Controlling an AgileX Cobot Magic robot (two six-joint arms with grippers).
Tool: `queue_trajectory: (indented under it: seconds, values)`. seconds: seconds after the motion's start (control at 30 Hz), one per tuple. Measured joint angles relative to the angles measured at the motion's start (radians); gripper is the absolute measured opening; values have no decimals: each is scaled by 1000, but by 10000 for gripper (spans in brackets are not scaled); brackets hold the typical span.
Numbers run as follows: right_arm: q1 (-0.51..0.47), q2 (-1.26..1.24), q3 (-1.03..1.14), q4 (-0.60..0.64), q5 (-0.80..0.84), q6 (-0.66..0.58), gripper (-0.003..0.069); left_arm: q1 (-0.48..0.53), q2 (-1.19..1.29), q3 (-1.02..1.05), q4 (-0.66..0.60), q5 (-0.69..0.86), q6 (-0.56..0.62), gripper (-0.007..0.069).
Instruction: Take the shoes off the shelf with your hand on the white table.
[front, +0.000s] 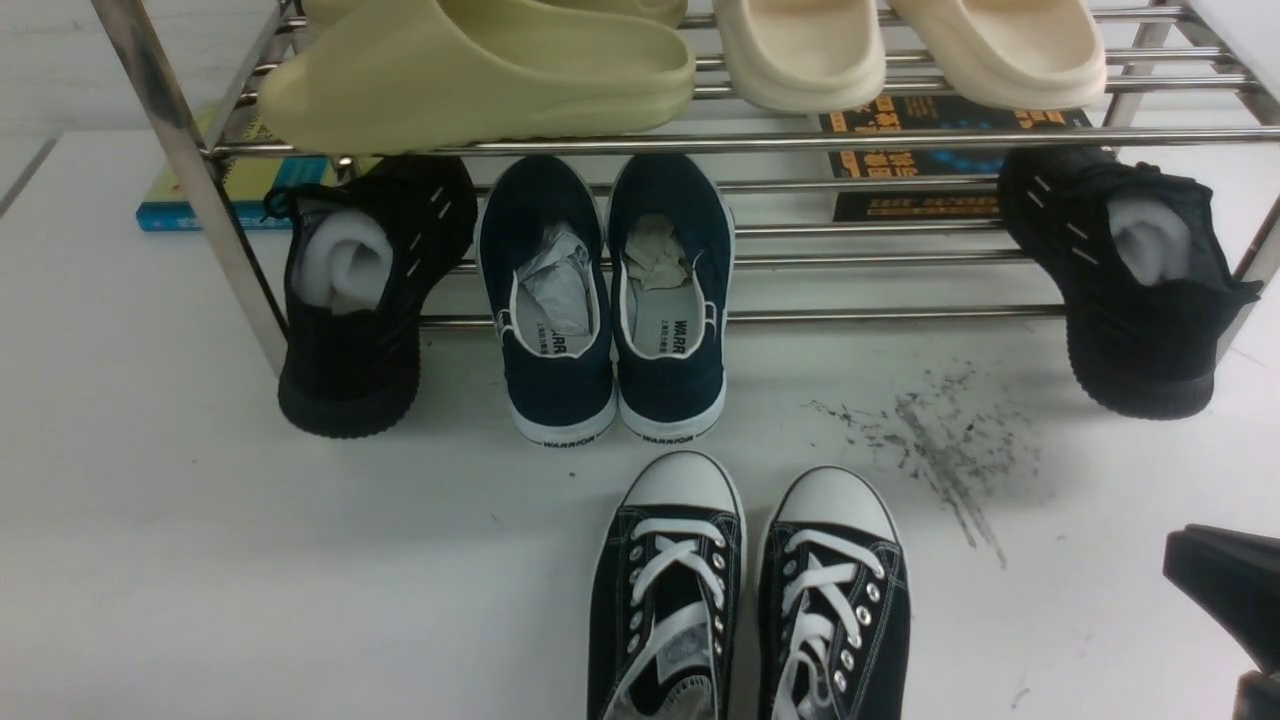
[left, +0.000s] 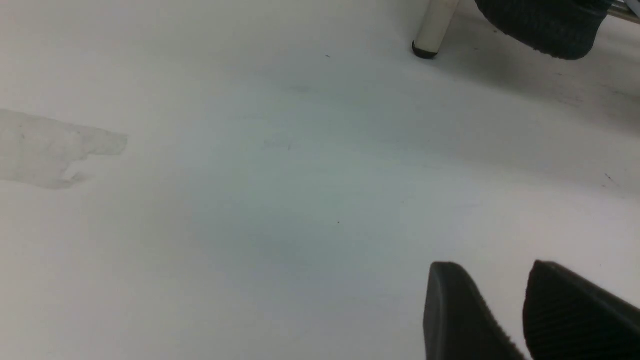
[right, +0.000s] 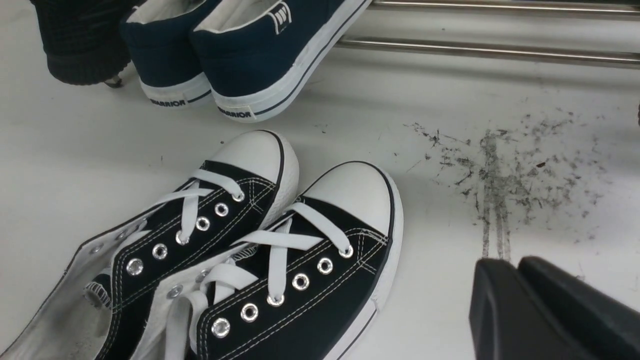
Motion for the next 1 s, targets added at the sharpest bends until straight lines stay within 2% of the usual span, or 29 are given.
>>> queue_trajectory:
  seconds: [0.13,0.27,0.37,0.47,0.53,0.67,0.73,1.0]
  values:
    - [0,-6,9,0,-2,-24,70,0,0,0,0,0,0,239]
    - [-31,-90,77,57,-4,-226,76,0,0,0,0,0,0,239]
    - [-114,-183,134,135,-4,-369,79,0,0,0,0,0,0,239]
    - [-216,-280,195,186,-1,-445,81,0,0,0,0,0,0,239]
    - [-304,-370,254,203,1,-464,83,0,0,0,0,0,0,239]
    - [-387,-466,324,210,13,-470,90,0,0,0,0,0,0,239]
    - [-440,-537,341,217,85,-473,92,0,0,0,0,0,0,239]
    - [-488,-599,331,225,184,-475,101,0,0,0,0,0,0,239]
